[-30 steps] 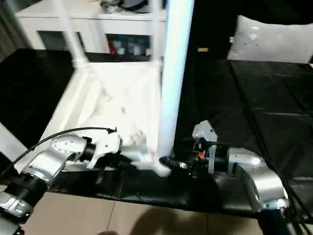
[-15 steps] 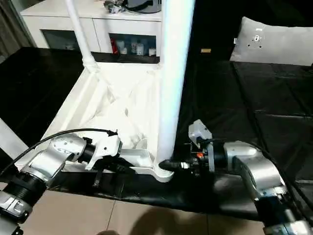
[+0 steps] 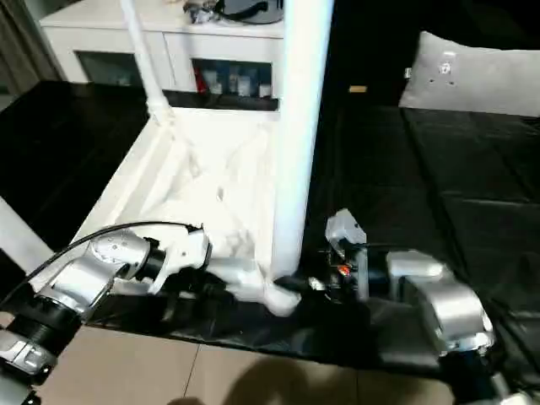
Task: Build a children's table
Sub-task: Rotate leg to tighten
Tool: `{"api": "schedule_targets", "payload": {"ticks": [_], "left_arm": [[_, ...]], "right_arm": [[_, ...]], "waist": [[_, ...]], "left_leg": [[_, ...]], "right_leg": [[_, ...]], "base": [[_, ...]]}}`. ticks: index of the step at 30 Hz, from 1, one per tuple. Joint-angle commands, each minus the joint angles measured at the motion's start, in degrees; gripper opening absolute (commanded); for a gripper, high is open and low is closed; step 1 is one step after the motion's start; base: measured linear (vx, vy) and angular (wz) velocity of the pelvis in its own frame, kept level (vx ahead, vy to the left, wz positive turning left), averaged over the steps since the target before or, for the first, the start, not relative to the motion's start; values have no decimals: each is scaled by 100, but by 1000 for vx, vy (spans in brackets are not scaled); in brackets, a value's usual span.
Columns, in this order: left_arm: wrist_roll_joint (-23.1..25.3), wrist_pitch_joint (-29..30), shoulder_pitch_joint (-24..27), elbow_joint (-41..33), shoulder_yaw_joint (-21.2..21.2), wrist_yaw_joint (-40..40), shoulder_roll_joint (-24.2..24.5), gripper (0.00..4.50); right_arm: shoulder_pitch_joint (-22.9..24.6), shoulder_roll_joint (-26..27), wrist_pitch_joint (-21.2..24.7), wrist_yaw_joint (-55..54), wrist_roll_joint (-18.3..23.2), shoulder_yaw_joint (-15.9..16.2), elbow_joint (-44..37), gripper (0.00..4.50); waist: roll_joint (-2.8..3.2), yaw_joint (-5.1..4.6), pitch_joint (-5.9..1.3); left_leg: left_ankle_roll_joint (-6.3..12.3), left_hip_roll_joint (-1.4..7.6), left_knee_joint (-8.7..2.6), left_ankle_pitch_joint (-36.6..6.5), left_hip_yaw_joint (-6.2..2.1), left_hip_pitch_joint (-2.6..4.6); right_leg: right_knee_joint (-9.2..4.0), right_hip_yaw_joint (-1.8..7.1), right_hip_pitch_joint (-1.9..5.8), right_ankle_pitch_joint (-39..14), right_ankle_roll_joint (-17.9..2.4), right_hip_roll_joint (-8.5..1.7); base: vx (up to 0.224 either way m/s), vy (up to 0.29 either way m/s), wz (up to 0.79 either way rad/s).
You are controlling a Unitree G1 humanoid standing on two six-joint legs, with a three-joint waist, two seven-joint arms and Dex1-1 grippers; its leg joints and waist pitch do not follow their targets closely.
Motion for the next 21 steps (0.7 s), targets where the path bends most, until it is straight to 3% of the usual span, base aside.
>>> {"api": "schedule_targets", "payload": {"ticks": [1, 3, 5, 6, 8, 9, 10, 11, 12, 18, 19, 21], "left_arm": [[40, 207, -91, 35, -127, 329, -320, 0], [146, 288, -202, 196, -23, 833, -512, 0], [162, 357, -245, 257, 51, 1061, -609, 0], [157, 476, -304, 312, 162, 1369, -757, 0], [154, 532, -326, 324, 210, 1500, -822, 0], [147, 650, -384, 322, 339, 1884, -1041, 0], [156, 668, -392, 306, 357, 1973, -1106, 0], [172, 674, -392, 294, 351, 2026, -1151, 0], [234, 624, -377, 275, 302, 2026, -1184, 0], [258, 521, -338, 239, 269, 2019, -1163, 0], [285, 427, -307, 230, 255, 1993, -1104, 0], [314, 272, -266, 218, 222, 1900, -1023, 0]], "right_arm": [[-88, 415, 436, -961, -209, 124, 22, 196], [-180, 788, 739, -1805, -444, -18, 101, 194], [-225, 983, 882, -2235, -541, -144, 140, 194], [-289, 1251, 1012, -2849, -692, -317, 204, 194], [-310, 1356, 1059, -3103, -754, -380, 224, 194], [-289, 1481, 828, -3390, -904, -376, 271, 194], [-262, 1518, 718, -3447, -932, -383, 262, 249], [-234, 1556, 650, -3458, -906, -411, 248, 262], [-190, 1604, 579, -3423, -855, -431, 138, 261], [-128, 1605, 598, -3260, -794, -359, -85, 309], [-82, 1524, 541, -3203, -809, -287, -125, 317], [-33, 1413, 471, -3063, -786, -252, -153, 345]], "waist": [[-36, 0, -250], [-39, -168, -209], [11, -261, -206], [10, -305, -224], [25, -349, -260], [67, -375, -250], [58, -374, -249], [46, -372, -265], [40, -359, -272], [46, -302, -331], [22, -299, -338], [40, -266, -348]], "left_leg": [[84, 251, -476, -981, -87, -46], [-46, 194, -489, -1413, -117, -10], [-74, 163, -461, -1636, -122, 58], [-58, 164, -481, -1608, -137, 51], [-46, 216, -538, -1477, -166, 4], [-32, 244, -553, -1552, -158, 9], [-19, 252, -548, -1618, -152, 49], [10, 250, -543, -1544, -138, 64], [61, 266, -562, -1395, -139, 17], [248, 264, -490, -651, -86, -20], [275, 265, -483, -553, -82, -30], [343, 256, -460, -332, -76, -54]], "right_leg": [[-603, 270, 285, -2881, -467, -528], [-734, 206, 263, -3695, -115, -509], [-819, 170, 218, -4011, 25, -504], [-826, 149, 250, -3877, 26, -501], [-761, 150, 308, -3304, -102, -503], [-751, 152, 284, -3098, -183, -492], [-772, 155, 270, -3079, -213, -498], [-746, 193, 286, -2808, -347, -522], [-692, 222, 322, -2502, -448, -517], [-540, 297, 370, -1362, -895, -528], [-523, 298, 380, -1244, -917, -528], [-504, 295, 393, -1093, -918, -530]], "base": [[0, 0, 0], [0, 0, 0], [0, 0, 0], [0, 0, 0], [0, 0, 0], [0, 0, 0], [0, 0, 0], [0, 0, 0], [0, 0, 0], [0, 0, 0], [0, 0, 0], [0, 0, 0]]}}
